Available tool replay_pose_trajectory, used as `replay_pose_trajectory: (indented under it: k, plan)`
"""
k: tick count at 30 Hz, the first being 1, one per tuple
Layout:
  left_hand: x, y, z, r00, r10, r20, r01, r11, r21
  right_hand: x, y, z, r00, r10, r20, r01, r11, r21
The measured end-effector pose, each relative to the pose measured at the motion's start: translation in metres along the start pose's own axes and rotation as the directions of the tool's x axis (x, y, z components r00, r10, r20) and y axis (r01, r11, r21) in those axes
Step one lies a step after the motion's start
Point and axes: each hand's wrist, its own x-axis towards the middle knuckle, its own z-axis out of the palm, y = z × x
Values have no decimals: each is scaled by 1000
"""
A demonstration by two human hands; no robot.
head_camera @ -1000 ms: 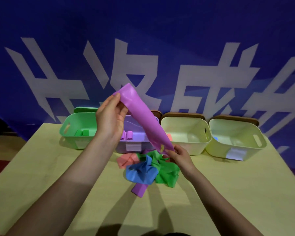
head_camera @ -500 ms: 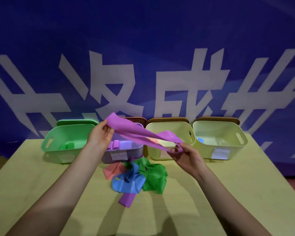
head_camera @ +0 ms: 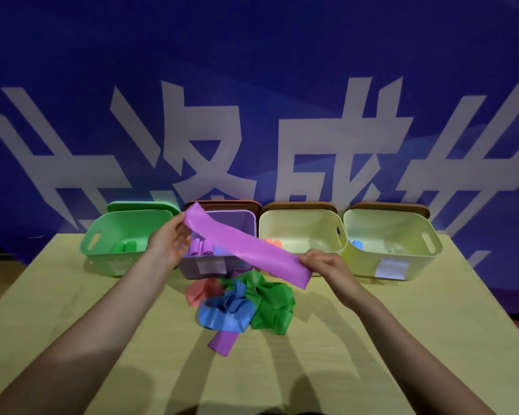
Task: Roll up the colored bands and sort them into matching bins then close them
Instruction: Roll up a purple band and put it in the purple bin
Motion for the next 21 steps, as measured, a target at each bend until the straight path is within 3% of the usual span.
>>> replay_pose_trajectory:
  k: [4,6,8,11,13,17,21]
  plan:
    - [-3,-4,4,995,71,-76,-72,997,-4,10,-5,5,974,-166,-155,125,961,-245]
    - [-5,-1,6,996,89,-18,-90,989,-119,11,-2,4,947,-213,-239,158,960,-232]
    - [-6,2,9,991,119,60,-101,963,-251,9,2,2,949,-209,-237,156,963,-222]
    - [-11,8,19,974,193,118,-144,932,-334,0,10,4,954,-168,-249,106,964,-244]
    - [-20,9,28,958,237,159,-168,918,-360,-7,15,3,942,-131,-310,87,985,-150]
    - [-42,1,47,922,278,268,-199,937,-287,-15,23,2,927,-54,-372,32,997,-66]
    - [-69,-17,64,862,322,392,-298,947,-124,-15,32,5,970,-31,-240,-45,951,-305]
